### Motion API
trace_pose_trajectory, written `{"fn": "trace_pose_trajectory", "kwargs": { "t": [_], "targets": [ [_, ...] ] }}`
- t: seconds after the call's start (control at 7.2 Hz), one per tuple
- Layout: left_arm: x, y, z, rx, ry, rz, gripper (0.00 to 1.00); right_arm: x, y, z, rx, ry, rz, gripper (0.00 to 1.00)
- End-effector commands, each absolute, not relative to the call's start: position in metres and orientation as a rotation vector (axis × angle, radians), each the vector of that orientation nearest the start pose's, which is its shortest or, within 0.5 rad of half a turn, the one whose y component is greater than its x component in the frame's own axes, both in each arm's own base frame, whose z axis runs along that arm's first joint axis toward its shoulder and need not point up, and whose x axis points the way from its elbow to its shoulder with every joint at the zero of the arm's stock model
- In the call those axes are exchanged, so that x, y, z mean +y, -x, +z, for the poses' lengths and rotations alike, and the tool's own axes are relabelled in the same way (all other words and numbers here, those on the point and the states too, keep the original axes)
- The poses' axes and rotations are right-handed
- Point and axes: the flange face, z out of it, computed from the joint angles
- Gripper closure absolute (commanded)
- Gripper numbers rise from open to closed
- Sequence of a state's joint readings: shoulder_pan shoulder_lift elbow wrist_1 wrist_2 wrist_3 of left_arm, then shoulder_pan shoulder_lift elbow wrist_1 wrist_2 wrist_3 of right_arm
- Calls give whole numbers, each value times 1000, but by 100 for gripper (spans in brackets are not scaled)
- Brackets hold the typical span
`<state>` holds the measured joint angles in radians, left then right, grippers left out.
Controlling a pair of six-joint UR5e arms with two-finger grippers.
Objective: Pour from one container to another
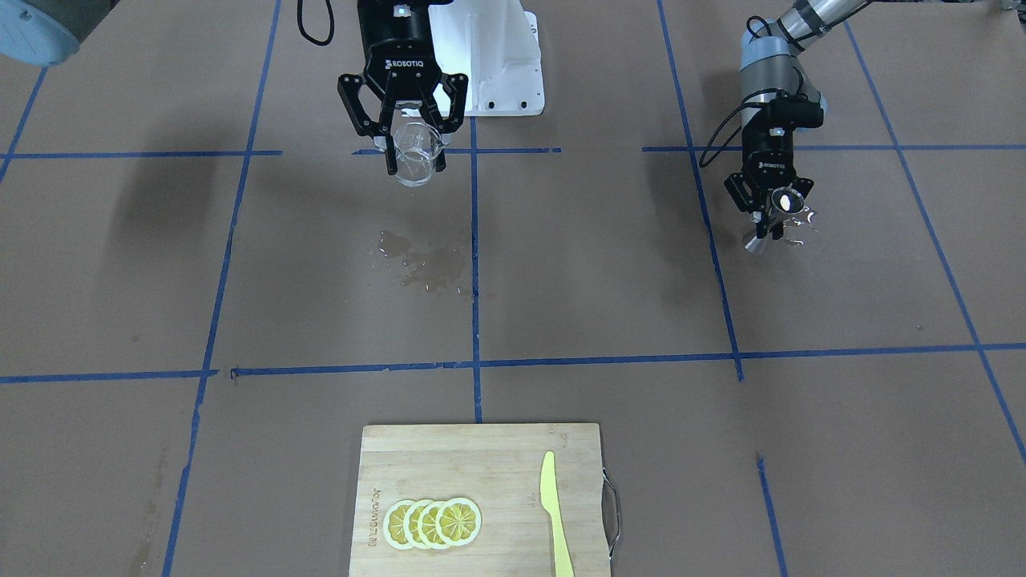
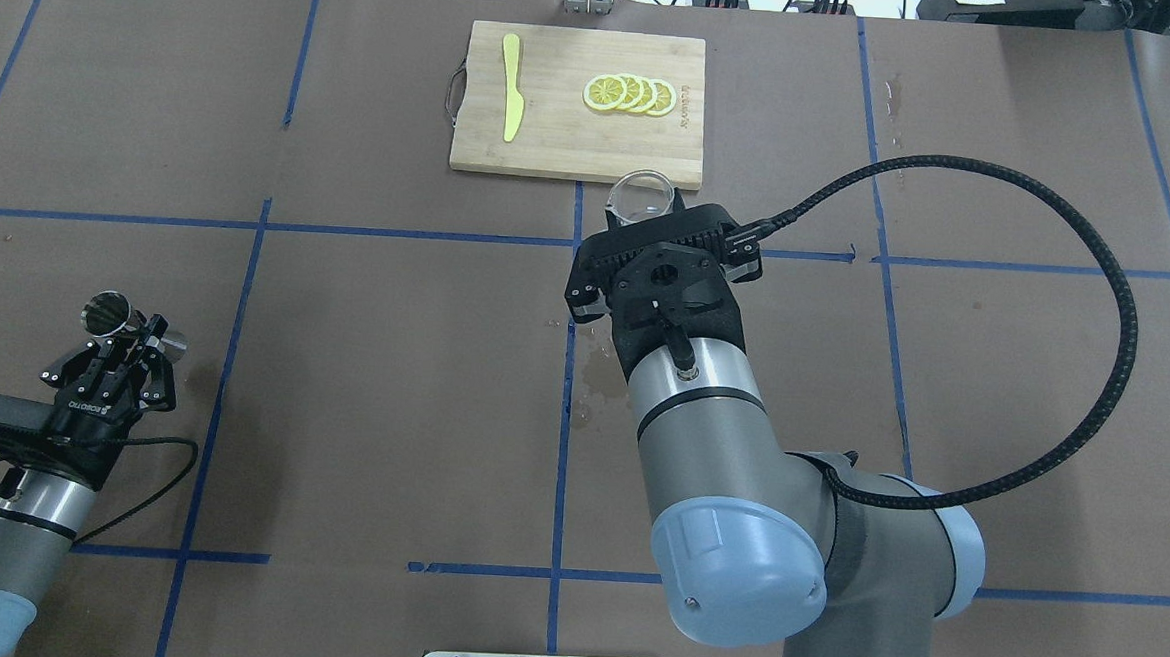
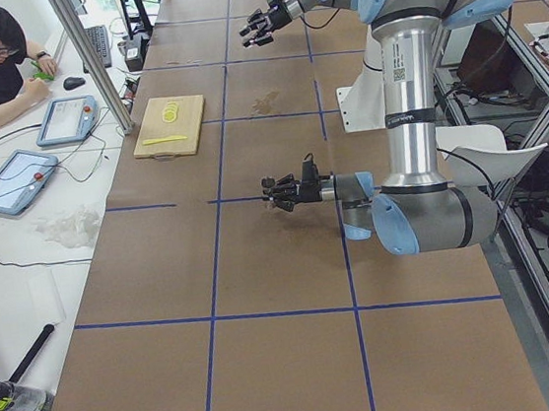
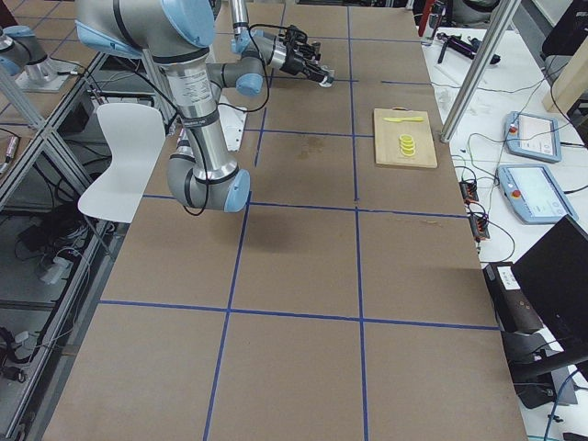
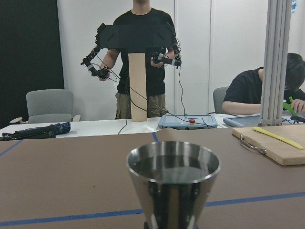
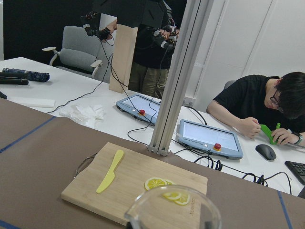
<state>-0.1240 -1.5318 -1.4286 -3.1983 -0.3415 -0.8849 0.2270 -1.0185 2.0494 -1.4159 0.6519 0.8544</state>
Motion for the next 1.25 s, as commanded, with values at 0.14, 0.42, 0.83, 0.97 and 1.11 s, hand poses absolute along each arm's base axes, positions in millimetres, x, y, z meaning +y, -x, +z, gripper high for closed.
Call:
{"fn": "trace_pose_trajectory", "kwargs": {
  "t": [0.14,0.42,0.83,0.97,1.11],
  "targets": [
    [-268,-396,558,757,-1351,-427,100,-324,457,120,-601,-1197,128,100],
    [-261,-406,559,790,-1333,-434,100,-324,457,121,-599,-1198,128,100],
    [-259,-411,562,794,-1324,-417,97,-324,457,121,-599,-1198,128,100],
    [-259,-410,563,793,-1324,-416,95,-324,457,121,-599,-1198,128,100],
    [-259,-410,563,793,-1324,-416,94,-324,457,121,-599,-1198,128,100]
  ]
}}
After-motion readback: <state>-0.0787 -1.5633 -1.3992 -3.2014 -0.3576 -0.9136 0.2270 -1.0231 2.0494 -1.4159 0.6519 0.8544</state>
